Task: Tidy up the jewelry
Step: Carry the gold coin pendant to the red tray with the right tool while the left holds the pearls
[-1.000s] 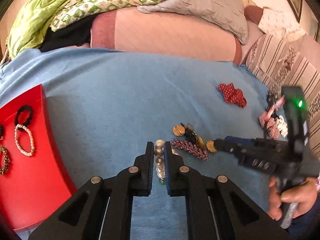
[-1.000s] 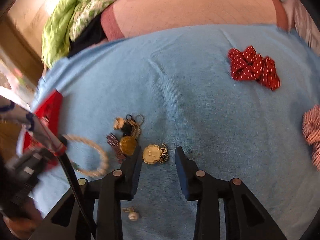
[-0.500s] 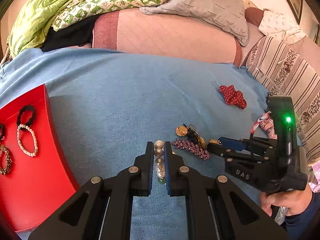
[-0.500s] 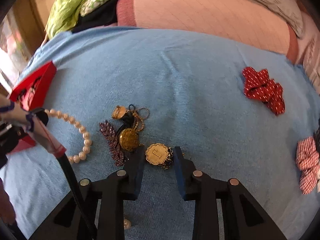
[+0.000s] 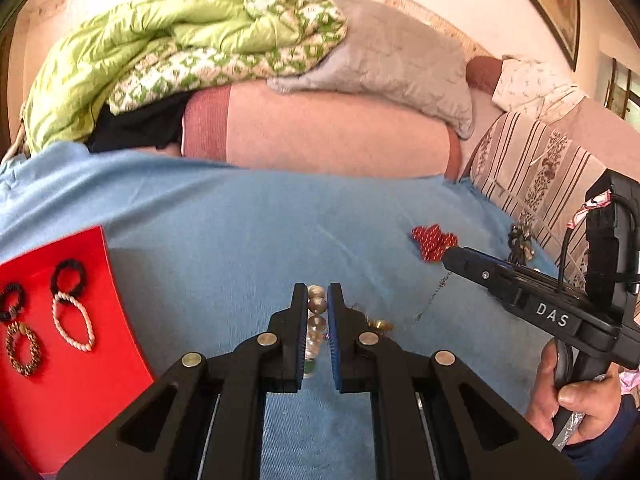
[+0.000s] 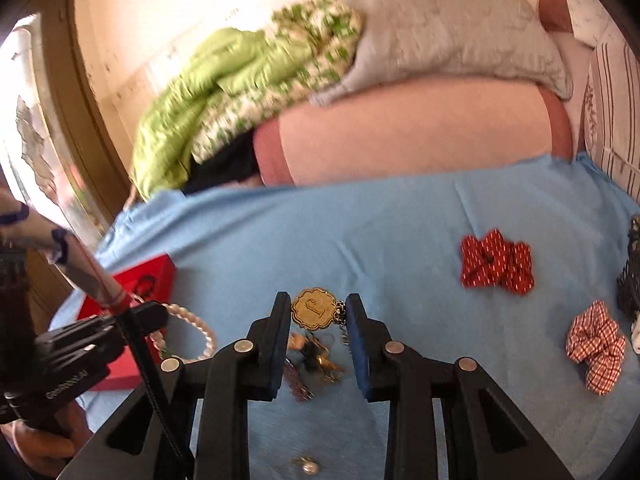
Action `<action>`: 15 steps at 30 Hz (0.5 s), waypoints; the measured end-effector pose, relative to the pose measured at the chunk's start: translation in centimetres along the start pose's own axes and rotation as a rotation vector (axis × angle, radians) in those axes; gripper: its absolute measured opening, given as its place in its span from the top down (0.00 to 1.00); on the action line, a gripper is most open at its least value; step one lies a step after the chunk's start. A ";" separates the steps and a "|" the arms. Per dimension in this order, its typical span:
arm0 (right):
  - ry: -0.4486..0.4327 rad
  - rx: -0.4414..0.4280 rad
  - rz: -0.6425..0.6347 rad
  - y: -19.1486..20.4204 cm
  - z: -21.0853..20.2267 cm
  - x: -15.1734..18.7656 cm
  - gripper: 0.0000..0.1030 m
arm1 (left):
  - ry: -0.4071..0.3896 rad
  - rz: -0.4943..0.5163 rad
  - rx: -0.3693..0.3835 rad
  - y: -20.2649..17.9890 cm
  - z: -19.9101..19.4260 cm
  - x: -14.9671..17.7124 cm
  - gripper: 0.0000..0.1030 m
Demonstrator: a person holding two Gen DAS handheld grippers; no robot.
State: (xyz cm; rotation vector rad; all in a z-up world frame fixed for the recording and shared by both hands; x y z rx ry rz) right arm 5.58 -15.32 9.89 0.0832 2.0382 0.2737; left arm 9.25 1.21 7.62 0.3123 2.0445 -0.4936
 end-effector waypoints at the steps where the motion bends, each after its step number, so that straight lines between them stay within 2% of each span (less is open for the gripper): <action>1: -0.015 -0.009 0.005 0.1 -0.3 -0.2 0.71 | -0.008 0.002 0.000 0.0 -0.2 -0.2 0.91; 15: -0.136 -0.089 0.022 2.4 -3.6 -2.4 0.71 | -0.021 0.015 -0.010 0.0 -0.9 -0.4 0.91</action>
Point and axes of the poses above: each gripper's, at about its wrist camera, not at the fingertips, and z roughly the way its jaws point, y to its left, x to its underside, the point moved 5 cm from there along z, roughly the way its jaws point, and after that the axes turned 10 degrees about -y, right-handed, at the moved point
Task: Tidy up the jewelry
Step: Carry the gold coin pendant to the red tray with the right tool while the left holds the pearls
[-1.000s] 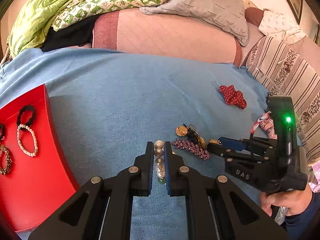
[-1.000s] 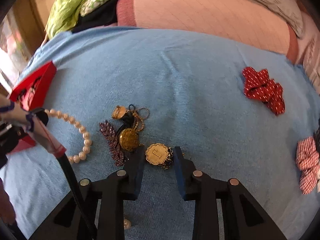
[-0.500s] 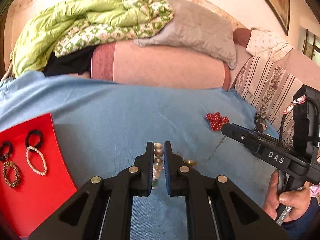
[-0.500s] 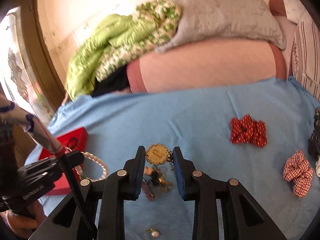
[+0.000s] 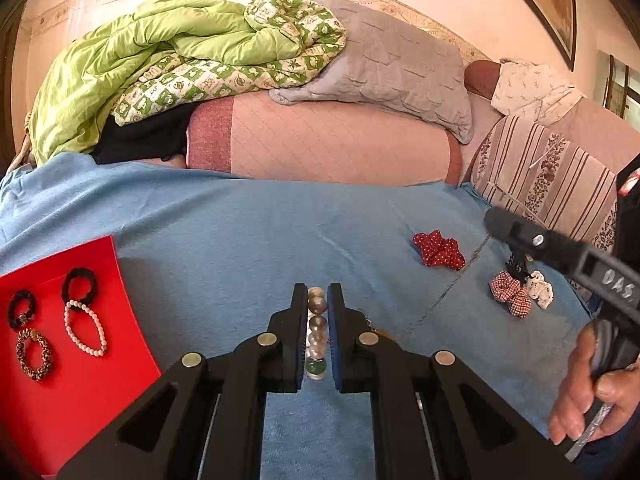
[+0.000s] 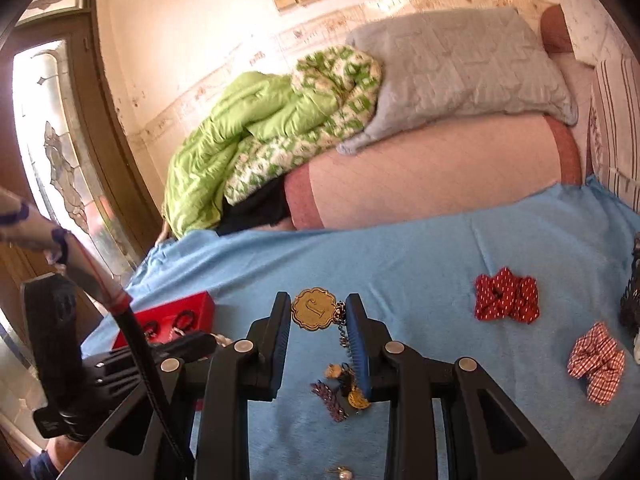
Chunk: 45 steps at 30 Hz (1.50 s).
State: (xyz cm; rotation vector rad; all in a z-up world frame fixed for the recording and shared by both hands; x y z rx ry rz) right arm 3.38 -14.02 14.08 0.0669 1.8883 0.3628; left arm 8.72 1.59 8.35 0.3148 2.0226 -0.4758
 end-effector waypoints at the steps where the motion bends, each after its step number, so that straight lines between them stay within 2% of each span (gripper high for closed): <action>1: -0.008 -0.011 -0.001 0.4 -0.3 -0.3 0.71 | -0.004 0.002 0.000 0.0 -0.2 0.0 0.91; 12: -0.048 -0.076 -0.025 3.6 -2.6 -1.9 0.71 | -0.038 0.024 -0.003 0.1 -4.4 -1.0 0.91; 20: -0.028 -0.122 -0.040 6.4 -2.6 -1.4 0.71 | -0.090 0.004 -0.045 2.7 -8.4 -2.1 0.91; 29: 0.017 -0.214 -0.089 12.1 -1.4 -0.3 0.71 | -0.134 -0.070 -0.111 8.2 -11.6 -2.8 0.91; 35: 0.069 -0.309 -0.095 17.1 0.3 0.7 0.71 | -0.143 -0.126 -0.196 13.0 -13.1 -2.4 0.91; 41: 0.160 -0.387 -0.098 22.3 3.9 2.8 0.71 | -0.108 -0.212 -0.262 18.1 -13.4 -0.7 0.91; 45: 0.229 -0.393 -0.101 24.3 6.9 4.8 0.71 | -0.049 -0.273 -0.286 20.8 -12.2 1.3 0.91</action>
Point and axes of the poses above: each gripper's, at about its wrist camera, not at the fingertips, and z roughly the way its jaws point, y to its left, x to its underside, the point moved 5 cm from there along z, roughly the way its jaws point, and after that the axes turned 10 degrees about -y, right-handed, at the moved point
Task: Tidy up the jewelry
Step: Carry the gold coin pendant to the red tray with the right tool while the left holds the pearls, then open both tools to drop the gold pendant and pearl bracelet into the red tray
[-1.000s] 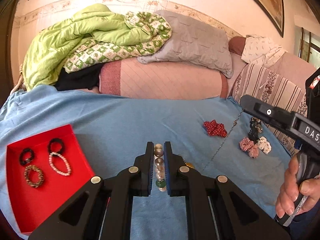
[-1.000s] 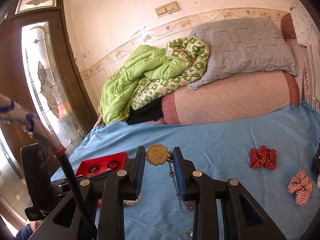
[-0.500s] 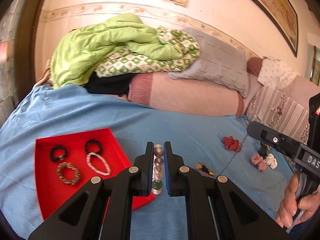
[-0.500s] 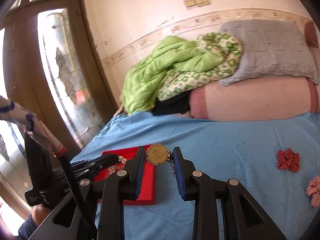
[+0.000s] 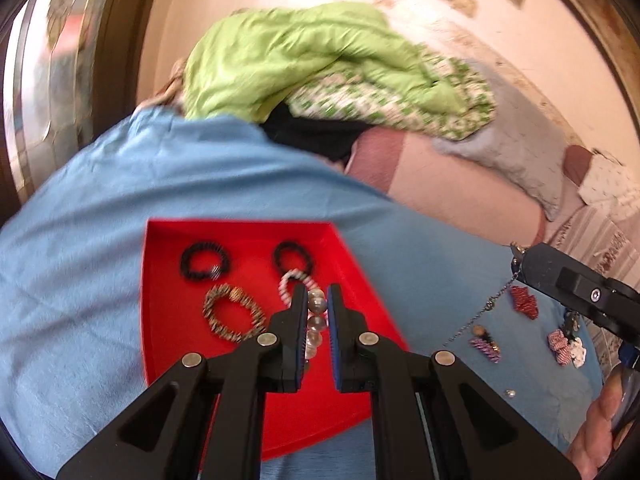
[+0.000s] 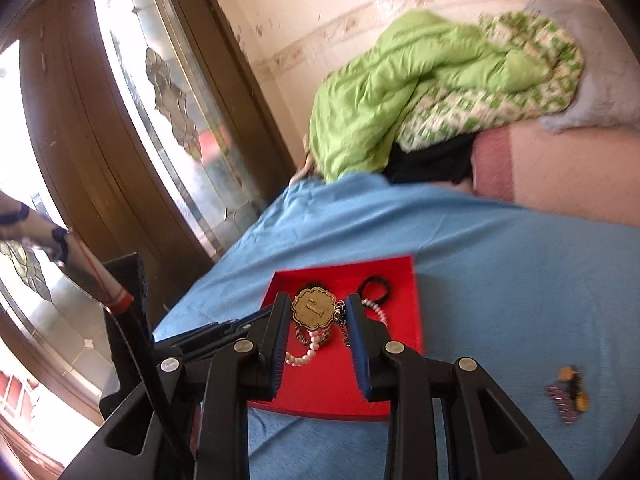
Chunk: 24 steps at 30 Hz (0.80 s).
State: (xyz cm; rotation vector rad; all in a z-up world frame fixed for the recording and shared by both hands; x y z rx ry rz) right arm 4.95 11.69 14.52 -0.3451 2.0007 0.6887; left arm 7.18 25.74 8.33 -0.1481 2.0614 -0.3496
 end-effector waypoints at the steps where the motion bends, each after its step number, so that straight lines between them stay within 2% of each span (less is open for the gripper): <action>1: 0.009 0.007 -0.001 -0.1 0.6 0.2 0.71 | 0.016 -0.009 -0.007 0.5 0.5 0.3 0.91; 6: 0.098 0.030 0.012 -1.1 5.1 1.9 0.71 | 0.067 -0.057 -0.021 2.3 2.6 1.5 0.91; 11: 0.175 0.071 0.016 -2.7 8.2 4.0 0.71 | 0.087 -0.056 -0.050 2.7 3.6 2.1 0.91; 19: 0.276 0.136 0.023 -5.5 11.0 7.2 0.71 | 0.124 -0.064 -0.085 3.7 4.6 3.0 0.91; 24: 0.299 0.157 0.029 -6.4 11.7 7.9 0.71 | 0.144 -0.067 -0.094 3.9 5.2 3.4 0.91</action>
Point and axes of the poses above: each gripper's, at about its wrist camera, not at the fingertips, and z roughly the way its jaws point, y to its left, x to its underside, the point moved 5 cm from there along z, roughly the way its jaws point, and after that the axes turned 10 degrees about -y, right-handed, at the moved point
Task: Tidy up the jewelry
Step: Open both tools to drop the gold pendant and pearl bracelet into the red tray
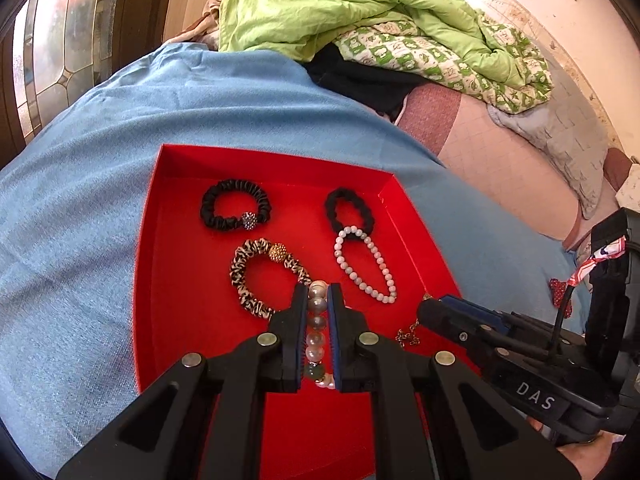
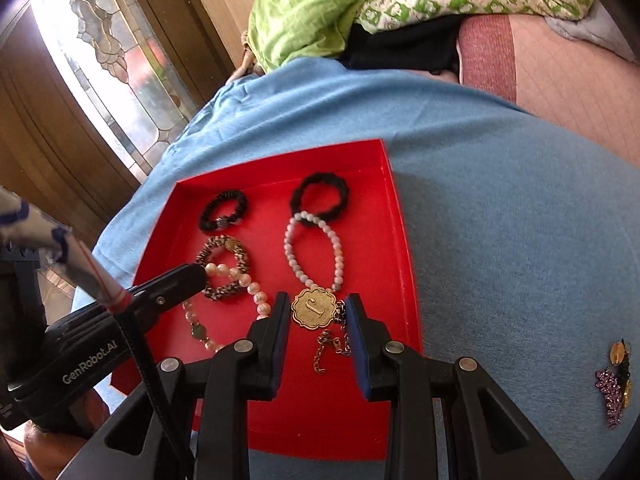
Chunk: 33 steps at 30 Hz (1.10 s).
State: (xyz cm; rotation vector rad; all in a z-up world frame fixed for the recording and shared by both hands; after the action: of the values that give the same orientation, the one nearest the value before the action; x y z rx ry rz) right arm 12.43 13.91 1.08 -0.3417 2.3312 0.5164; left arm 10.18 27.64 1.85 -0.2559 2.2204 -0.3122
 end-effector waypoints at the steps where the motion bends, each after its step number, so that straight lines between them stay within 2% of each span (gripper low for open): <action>1: 0.003 0.006 -0.001 -0.1 0.2 0.1 0.71 | 0.003 0.001 -0.002 0.0 0.1 0.0 0.91; 20: 0.045 0.014 0.061 -1.2 1.8 -0.3 0.70 | 0.014 -0.010 -0.023 -0.1 1.0 -0.1 0.90; 23: 0.035 0.003 0.068 -1.2 1.4 -0.5 0.70 | -0.014 -0.018 -0.020 -0.1 0.2 -0.7 0.89; 27: 0.008 -0.021 0.074 -0.8 0.2 -1.3 0.69 | -0.081 -0.016 -0.028 -0.4 -1.2 -1.7 0.77; 33: -0.048 -0.075 0.075 -0.3 -3.5 -2.0 0.69 | -0.148 0.006 0.000 -1.9 -2.8 -2.6 0.77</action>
State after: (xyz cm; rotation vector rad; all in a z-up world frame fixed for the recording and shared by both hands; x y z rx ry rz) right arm 11.91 12.23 4.70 -0.2751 2.2893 0.6422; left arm 9.75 27.02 6.04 -0.2639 2.0748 -0.2809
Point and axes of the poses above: each gripper's, at about its wrist camera, not at the fingertips, and z roughly the way its jaws point, y to its left, x to its underside, the point moved 5 cm from there along z, roughly the way its jaws point, and after that the axes turned 10 degrees about -y, right-handed, at the moved point
